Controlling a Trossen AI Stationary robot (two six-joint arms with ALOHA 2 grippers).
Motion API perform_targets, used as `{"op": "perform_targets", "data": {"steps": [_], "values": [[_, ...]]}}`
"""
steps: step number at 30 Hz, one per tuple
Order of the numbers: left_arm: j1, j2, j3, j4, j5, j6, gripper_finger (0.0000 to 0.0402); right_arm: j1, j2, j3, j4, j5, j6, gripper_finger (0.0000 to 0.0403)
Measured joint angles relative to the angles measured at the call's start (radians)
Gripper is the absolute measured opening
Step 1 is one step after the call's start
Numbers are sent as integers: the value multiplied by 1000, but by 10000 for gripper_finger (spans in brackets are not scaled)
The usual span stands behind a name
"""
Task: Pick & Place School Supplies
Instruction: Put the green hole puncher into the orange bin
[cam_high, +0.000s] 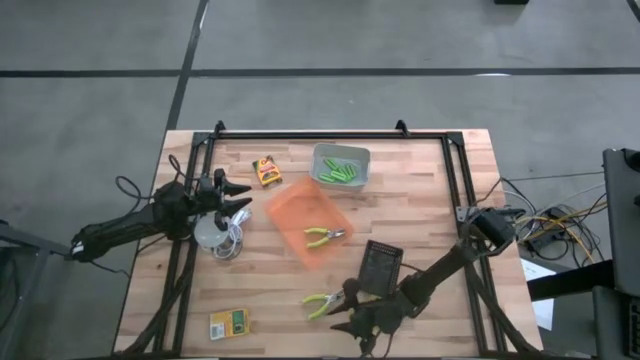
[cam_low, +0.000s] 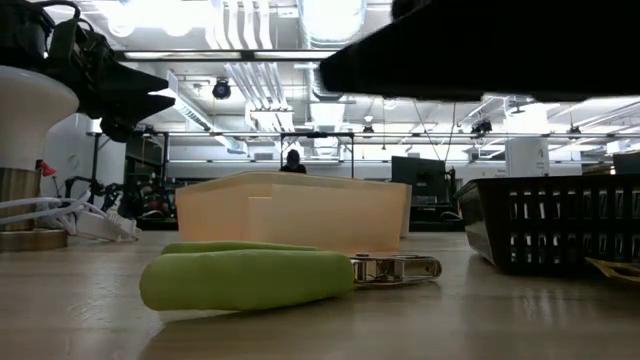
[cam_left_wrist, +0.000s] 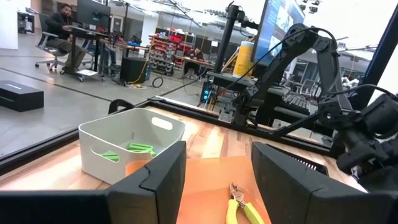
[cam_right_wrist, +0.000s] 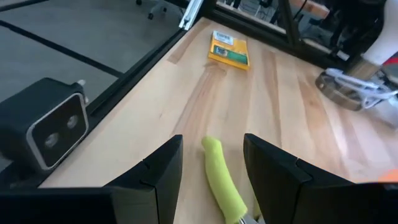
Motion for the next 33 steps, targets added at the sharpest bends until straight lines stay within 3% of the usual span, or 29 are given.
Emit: {"op": "perform_targets", "data": {"steps": [5, 12, 33], "values": [[0, 0, 0, 0, 0, 0, 188, -11, 30, 70, -60, -11, 21, 167], [0, 0, 0, -1, 0, 0, 188, -52, 52, 197, -372, -109, 89, 167], [0, 0, 0, -2, 0, 0, 188, -118, 83, 197, -400, -202, 92, 167]]}}
